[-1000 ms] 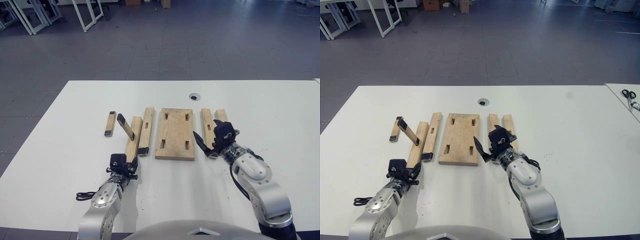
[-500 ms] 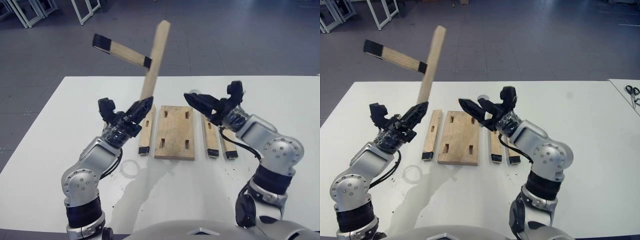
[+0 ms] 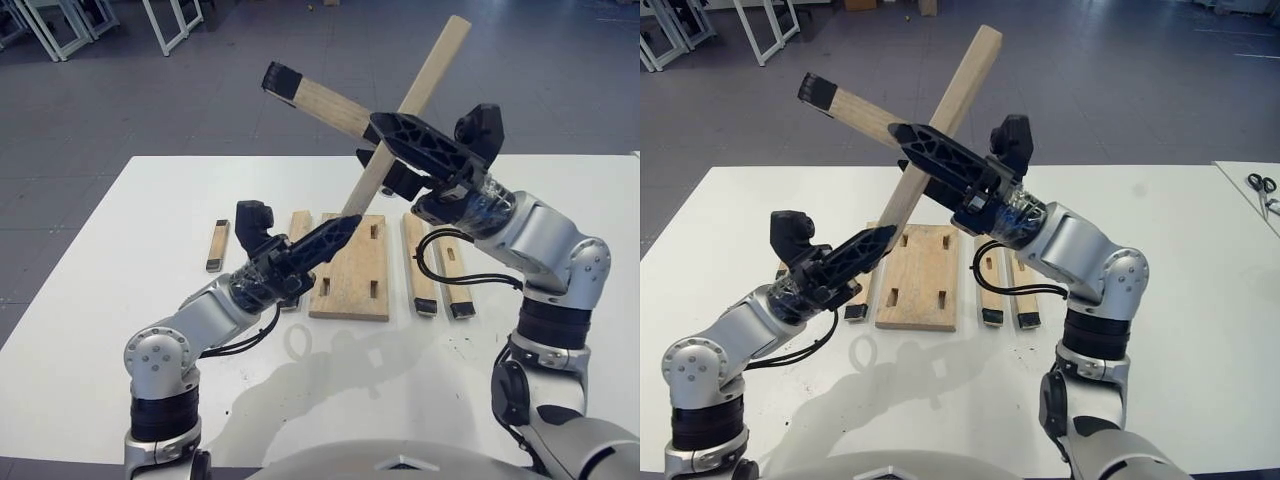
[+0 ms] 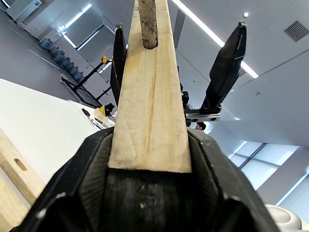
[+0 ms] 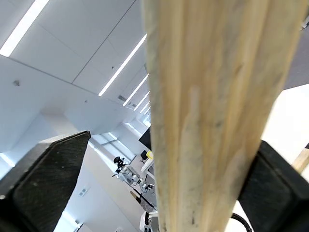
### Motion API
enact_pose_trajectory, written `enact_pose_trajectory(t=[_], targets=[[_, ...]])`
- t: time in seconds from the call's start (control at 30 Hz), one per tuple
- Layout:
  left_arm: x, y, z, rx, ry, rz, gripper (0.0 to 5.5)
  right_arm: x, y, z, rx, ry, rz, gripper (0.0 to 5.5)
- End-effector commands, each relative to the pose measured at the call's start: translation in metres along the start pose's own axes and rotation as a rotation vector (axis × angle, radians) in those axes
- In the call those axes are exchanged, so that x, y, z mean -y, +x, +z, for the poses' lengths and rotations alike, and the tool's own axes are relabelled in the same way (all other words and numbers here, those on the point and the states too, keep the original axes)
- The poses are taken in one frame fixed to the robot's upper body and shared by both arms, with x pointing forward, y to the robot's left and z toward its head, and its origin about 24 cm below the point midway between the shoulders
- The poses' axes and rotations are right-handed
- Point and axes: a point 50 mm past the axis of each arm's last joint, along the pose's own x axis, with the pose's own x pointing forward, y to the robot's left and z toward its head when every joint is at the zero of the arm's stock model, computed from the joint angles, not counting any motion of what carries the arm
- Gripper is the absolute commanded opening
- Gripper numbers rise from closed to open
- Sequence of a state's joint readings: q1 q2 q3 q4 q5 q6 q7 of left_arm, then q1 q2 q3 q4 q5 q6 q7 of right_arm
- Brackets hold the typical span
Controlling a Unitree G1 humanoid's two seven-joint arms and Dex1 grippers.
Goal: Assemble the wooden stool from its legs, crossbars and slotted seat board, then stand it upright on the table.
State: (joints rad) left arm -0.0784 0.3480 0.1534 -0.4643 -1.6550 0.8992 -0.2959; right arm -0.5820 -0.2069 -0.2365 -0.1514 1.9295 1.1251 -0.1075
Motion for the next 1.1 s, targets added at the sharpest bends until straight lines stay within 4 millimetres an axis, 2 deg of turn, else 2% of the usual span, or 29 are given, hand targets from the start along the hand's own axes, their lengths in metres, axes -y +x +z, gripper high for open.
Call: enact_pose_trajectory(t=[0.03, 0.2, 0.37, 0.5, 0.53, 0.6, 0.7, 0.77, 0.83, 0.87, 0.97, 1.1], targets=[[-0.017, -0.017, -0.003, -0.043, -0.013, 0.131, 2.04, -0.018, 0.0, 0.009, -0.087, -0.056, 0.139, 3.86], [-0.018, -0.019, -0.002, -0.068, 0.003, 0.129, 2.04, -0.021, -0.003, 0.008, -0.219, -0.067, 0.173, 2.94], [-0.016, -0.019, -0.005, -0.095, 0.013, 0.124, 2.04, -0.02, -0.008, 0.004, -0.269, -0.059, 0.178, 2.2], [-0.016, -0.018, -0.002, -0.102, 0.079, 0.156, 2.03, -0.014, -0.011, 0.01, -0.222, -0.058, 0.103, 2.13], [-0.013, -0.018, 0.001, -0.094, 0.081, 0.141, 2.43, -0.012, -0.013, 0.012, -0.208, -0.057, 0.077, 2.12], [-0.008, -0.02, 0.01, -0.079, 0.102, 0.12, 2.82, -0.008, -0.022, 0.012, -0.193, -0.057, 0.028, 2.11], [-0.009, -0.03, 0.039, -0.019, 0.206, 0.197, 3.35, -0.003, -0.039, 0.017, -0.166, -0.062, -0.067, 2.01], [-0.026, -0.031, 0.047, -0.154, 0.411, 0.387, 3.57, -0.003, -0.047, 0.021, -0.132, -0.079, -0.103, 2.01], [-0.061, -0.031, 0.033, -0.539, 0.763, 0.634, 3.6, -0.005, -0.049, 0.024, -0.103, -0.099, -0.109, 2.01], [-0.074, -0.033, 0.024, -0.717, 0.922, 0.673, 3.6, -0.006, -0.048, 0.025, -0.094, -0.107, -0.112, 2.01], [-0.089, -0.03, 0.004, -1.002, 1.141, 0.626, 3.6, -0.005, -0.046, 0.028, -0.08, -0.132, -0.128, 2.01], [-0.102, -0.026, -0.004, -1.143, 1.245, 0.608, 3.6, -0.005, -0.045, 0.032, -0.057, -0.159, -0.146, 2.01]])
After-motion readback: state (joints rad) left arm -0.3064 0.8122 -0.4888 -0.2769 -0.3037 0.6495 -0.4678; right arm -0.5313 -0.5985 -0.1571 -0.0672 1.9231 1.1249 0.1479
